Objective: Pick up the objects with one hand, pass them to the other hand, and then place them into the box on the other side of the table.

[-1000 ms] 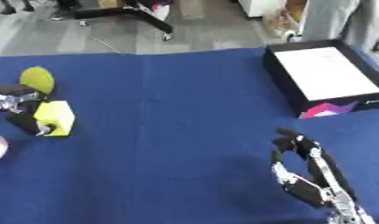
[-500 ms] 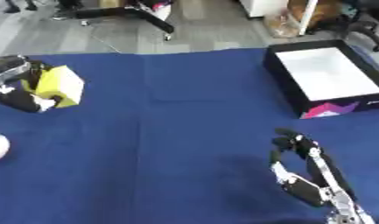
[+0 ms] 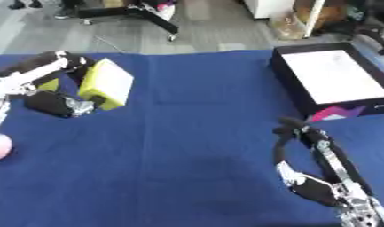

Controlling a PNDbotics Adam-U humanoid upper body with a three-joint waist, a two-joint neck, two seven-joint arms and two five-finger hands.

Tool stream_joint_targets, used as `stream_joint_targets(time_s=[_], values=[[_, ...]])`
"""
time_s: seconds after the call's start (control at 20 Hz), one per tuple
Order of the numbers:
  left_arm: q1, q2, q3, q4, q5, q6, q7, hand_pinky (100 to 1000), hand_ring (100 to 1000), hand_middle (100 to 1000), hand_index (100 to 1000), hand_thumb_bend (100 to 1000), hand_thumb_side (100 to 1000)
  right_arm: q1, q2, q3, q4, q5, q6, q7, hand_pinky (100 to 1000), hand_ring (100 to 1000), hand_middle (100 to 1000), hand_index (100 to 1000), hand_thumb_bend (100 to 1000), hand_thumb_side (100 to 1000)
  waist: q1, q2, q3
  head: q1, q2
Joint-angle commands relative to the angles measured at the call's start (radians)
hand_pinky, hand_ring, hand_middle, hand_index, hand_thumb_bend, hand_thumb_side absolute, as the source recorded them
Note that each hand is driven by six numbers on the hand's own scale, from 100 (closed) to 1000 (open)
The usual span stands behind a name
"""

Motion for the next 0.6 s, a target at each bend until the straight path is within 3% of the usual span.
stream_joint_targets(time_s=[0.05, 0.15, 0.3, 0.35, 0.6], values=[[-0.016, -0.008, -0.022, -0.027, 0.036, 0.017, -0.009, 745, 565, 496, 609, 235, 388, -0.024, -0.061, 0.016, -0.028, 0.021, -0.069, -0.002, 787, 784, 517, 896, 100, 277, -0.001, -0.012, 0.0, 0.004, -0.003], [-0.019, -0.023, -0.035, -0.026, 0.054, 0.023, -0.011, 743, 564, 496, 609, 235, 387, -0.038, -0.086, 0.028, -0.028, 0.035, -0.107, -0.002, 794, 793, 529, 908, 100, 212, -0.001, -0.012, 0.001, 0.006, -0.002], [-0.022, -0.033, -0.044, -0.025, 0.069, 0.027, -0.011, 743, 564, 496, 609, 235, 387, -0.047, -0.104, 0.036, -0.028, 0.053, -0.14, -0.005, 794, 793, 529, 908, 100, 212, -0.002, -0.012, 0.0, 0.007, -0.001], [-0.022, -0.044, -0.05, -0.026, 0.076, 0.027, -0.011, 739, 564, 498, 609, 244, 391, -0.066, -0.124, 0.05, -0.028, 0.062, -0.168, -0.003, 813, 814, 564, 933, 100, 100, -0.003, -0.013, 0.001, 0.006, 0.0], [-0.025, -0.089, -0.074, -0.019, 0.127, 0.035, 0.005, 733, 564, 499, 607, 265, 401, -0.124, -0.187, 0.09, -0.028, 0.11, -0.285, -0.023, 842, 841, 614, 960, 100, 100, -0.004, -0.014, 0.002, 0.002, 0.004]])
